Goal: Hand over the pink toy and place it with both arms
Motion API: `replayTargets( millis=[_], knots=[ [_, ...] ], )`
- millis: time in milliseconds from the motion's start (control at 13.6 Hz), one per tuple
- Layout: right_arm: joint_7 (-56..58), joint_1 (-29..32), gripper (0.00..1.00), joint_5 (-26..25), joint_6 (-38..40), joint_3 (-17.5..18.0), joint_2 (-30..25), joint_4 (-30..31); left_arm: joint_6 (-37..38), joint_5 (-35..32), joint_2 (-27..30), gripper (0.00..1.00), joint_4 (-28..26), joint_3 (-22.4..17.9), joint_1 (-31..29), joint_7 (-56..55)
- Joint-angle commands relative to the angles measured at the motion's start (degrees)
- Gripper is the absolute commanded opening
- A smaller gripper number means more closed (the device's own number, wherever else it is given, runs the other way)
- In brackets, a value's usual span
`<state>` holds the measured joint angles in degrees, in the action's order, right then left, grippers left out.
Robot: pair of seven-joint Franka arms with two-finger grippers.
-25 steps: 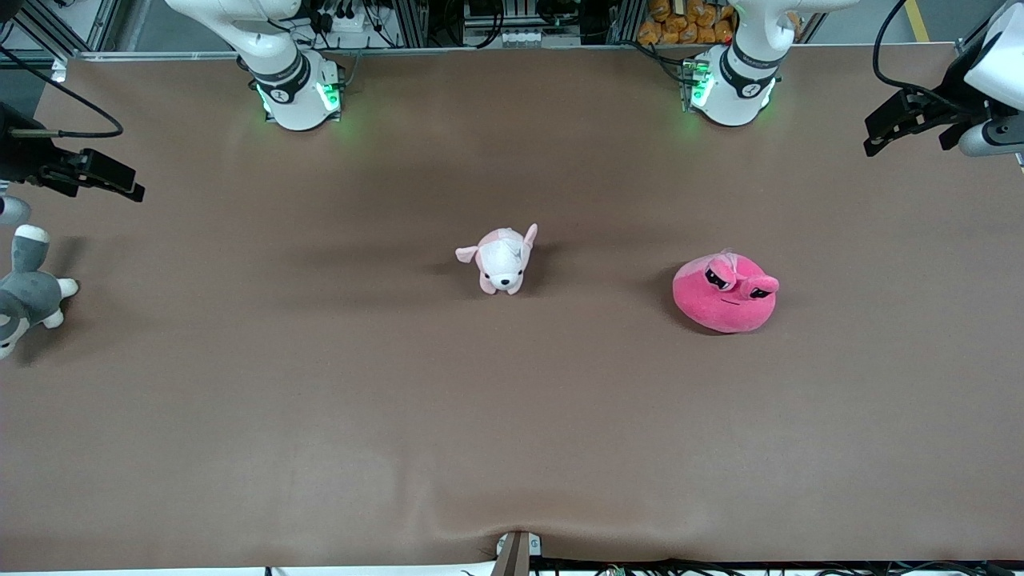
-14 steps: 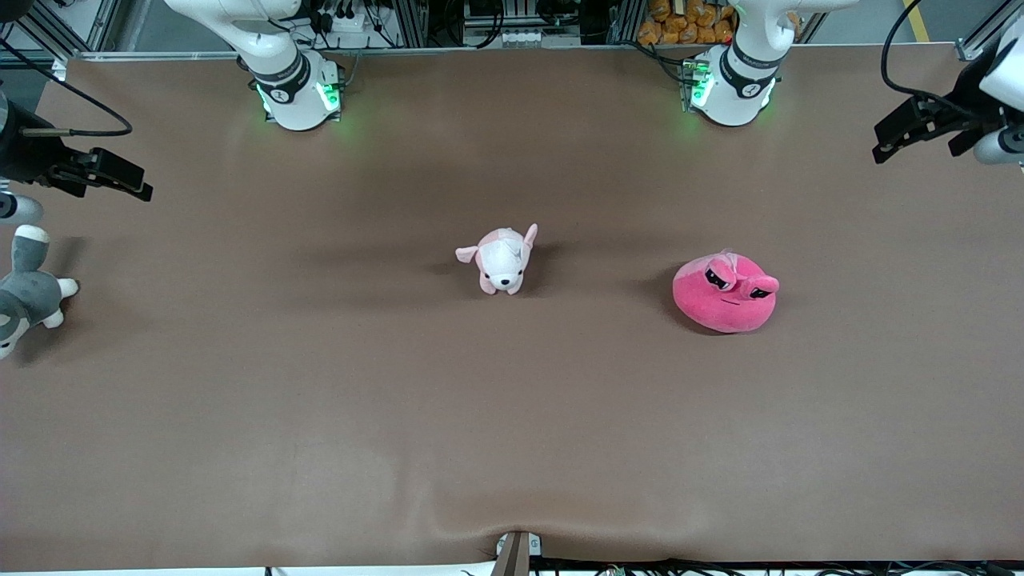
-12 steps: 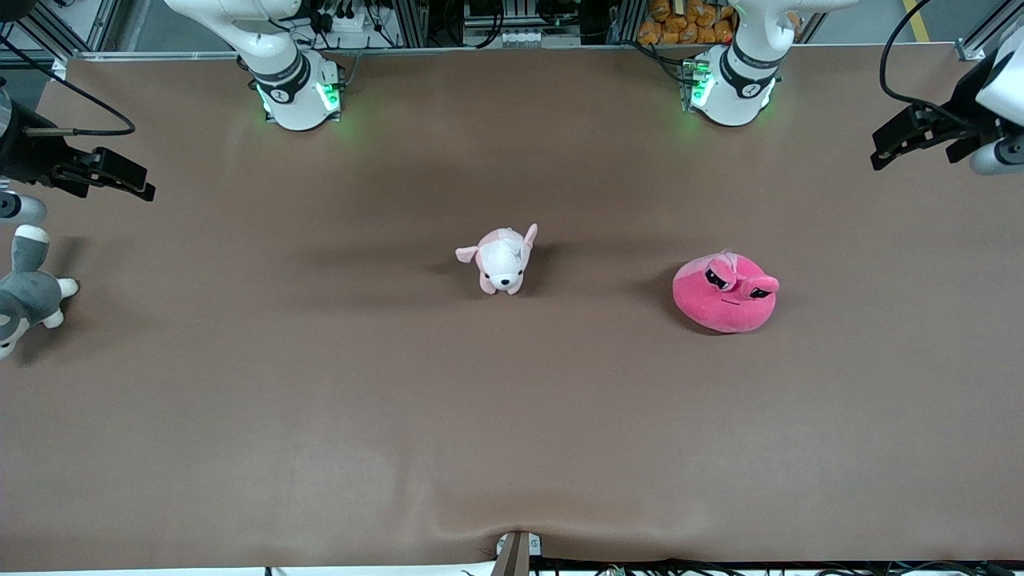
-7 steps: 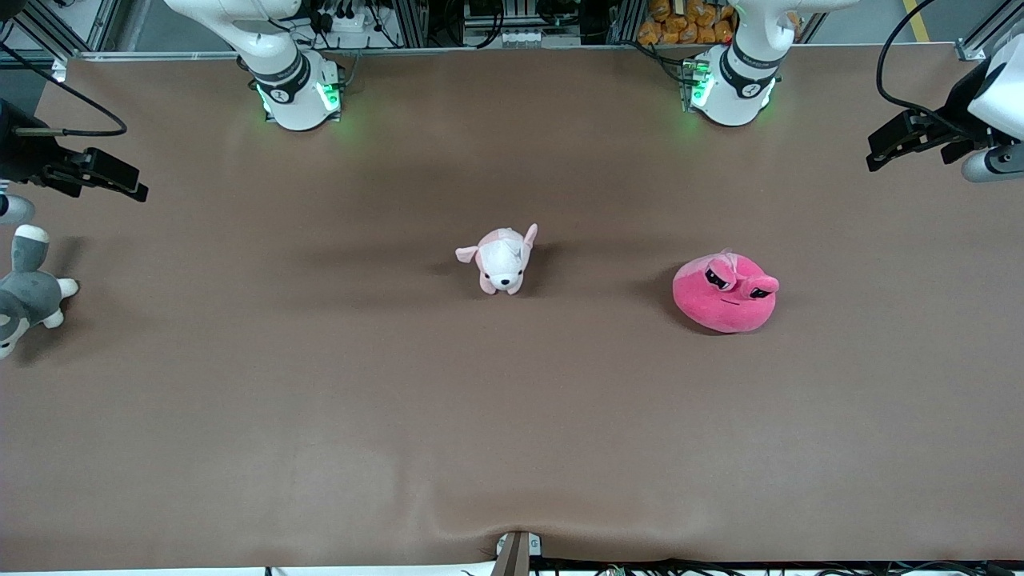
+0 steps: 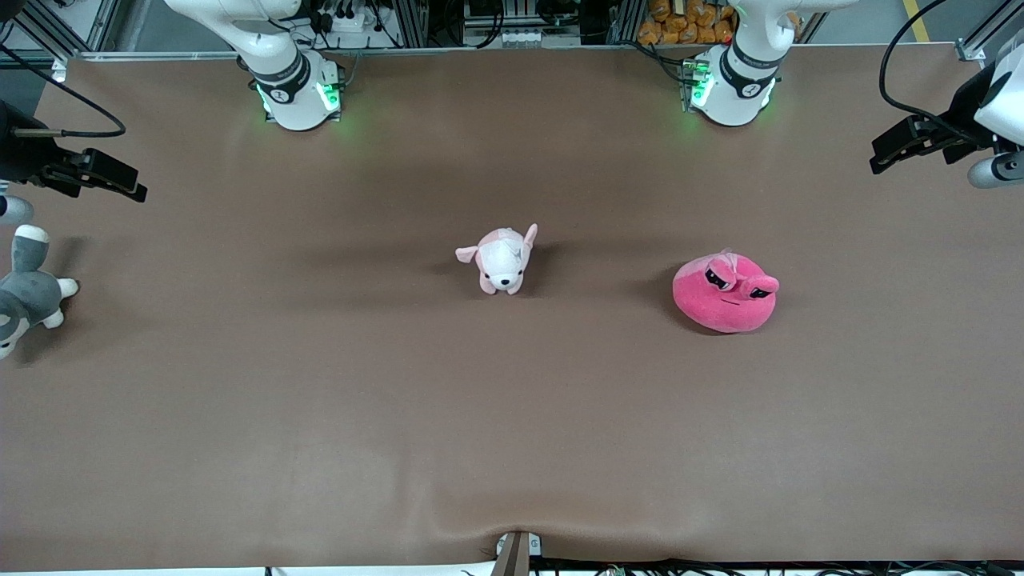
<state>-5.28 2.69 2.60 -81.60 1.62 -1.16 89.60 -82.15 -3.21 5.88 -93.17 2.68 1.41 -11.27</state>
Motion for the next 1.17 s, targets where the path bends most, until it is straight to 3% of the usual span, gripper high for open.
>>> replayTargets(
  millis=[0, 513, 1099],
  knots=[
    [-0.96, 0.12, 1.0, 0.56, 0.48, 0.14, 0.02, -0.39, 0.68, -0.31, -0.07, 1.0, 0.09, 0.22, -0.09, -1.82],
    [-0.87, -3.04, 1.0, 0.56, 0.66, -4.43, -0.16, -0.48, 0.59, -0.13, -0.16, 1.0, -2.27, 0.49, 0.0, -7.26],
    [-0.79, -2.0, 1.0, 0.74, 0.83, -4.43, -0.16, -0.83, -4.07, 0.04, 0.28, 1.0, -7.37, 0.4, -2.72, -11.84]
  ],
)
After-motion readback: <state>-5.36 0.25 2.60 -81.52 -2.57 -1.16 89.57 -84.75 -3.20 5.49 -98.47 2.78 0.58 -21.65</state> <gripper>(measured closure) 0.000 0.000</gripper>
